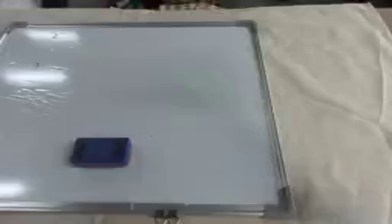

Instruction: Wipe the whiteboard clean with a brush.

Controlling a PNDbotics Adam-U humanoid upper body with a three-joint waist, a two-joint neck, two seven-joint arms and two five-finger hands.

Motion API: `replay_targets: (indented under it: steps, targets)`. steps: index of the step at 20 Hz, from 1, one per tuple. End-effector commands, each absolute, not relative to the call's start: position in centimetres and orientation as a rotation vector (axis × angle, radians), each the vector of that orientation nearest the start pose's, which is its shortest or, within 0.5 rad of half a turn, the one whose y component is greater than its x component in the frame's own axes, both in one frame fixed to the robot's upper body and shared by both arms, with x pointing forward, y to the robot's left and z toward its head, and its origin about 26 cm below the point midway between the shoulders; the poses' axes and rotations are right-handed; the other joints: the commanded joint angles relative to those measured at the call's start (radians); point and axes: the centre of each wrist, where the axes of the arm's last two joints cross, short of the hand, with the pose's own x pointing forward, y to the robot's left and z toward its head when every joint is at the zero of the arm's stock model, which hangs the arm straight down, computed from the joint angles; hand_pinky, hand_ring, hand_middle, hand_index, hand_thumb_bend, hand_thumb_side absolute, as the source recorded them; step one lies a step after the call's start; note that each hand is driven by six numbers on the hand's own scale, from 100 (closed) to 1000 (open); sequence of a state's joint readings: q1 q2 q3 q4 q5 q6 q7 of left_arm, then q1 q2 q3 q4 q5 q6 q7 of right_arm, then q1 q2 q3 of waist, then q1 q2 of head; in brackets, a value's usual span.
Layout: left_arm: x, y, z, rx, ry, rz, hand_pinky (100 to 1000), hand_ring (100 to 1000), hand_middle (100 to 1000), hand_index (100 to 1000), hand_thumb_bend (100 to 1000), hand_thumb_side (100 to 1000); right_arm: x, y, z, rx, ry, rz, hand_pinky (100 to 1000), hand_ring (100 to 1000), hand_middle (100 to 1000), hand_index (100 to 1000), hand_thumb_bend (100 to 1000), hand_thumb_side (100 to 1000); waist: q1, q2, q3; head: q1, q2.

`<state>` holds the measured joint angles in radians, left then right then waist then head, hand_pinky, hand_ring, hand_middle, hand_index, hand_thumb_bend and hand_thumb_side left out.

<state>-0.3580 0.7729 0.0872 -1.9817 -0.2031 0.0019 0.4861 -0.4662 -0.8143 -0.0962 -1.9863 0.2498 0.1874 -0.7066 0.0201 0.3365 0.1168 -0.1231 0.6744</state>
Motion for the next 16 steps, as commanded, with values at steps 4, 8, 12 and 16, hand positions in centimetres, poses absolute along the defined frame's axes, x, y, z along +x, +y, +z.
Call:
replay_targets:
  steps: [4,8,12,16]
  targets:
    - [29.0,31.4,31.4,-1.548,3.028,0.698,840,753,705,832,650,1000,28.6,-32.3,32.7,1.64,3.019,0.04,762,839,817,853,100,1000,0.005,-0.032,-0.001,0.012,-0.006]
    - [29.1,29.7,33.0,-1.599,2.892,1.012,838,738,679,841,655,1000,28.7,-32.2,32.7,1.624,3.025,0.025,762,837,814,852,100,1000,0.009,-0.038,-0.002,0.0,0.012]
    - [29.2,28.4,33.8,-1.643,2.765,1.358,849,752,690,936,623,1000,28.7,-32.1,32.6,1.619,3.027,0.008,762,836,813,852,100,1000,0.015,-0.041,-0.002,-0.009,0.014]
    - [29.2,27.0,34.3,-1.631,2.661,1.642,892,801,712,940,635,991,28.7,-32.1,32.6,1.618,3.028,0.002,761,833,809,851,100,1000,0.02,-0.042,-0.002,-0.016,0.011]
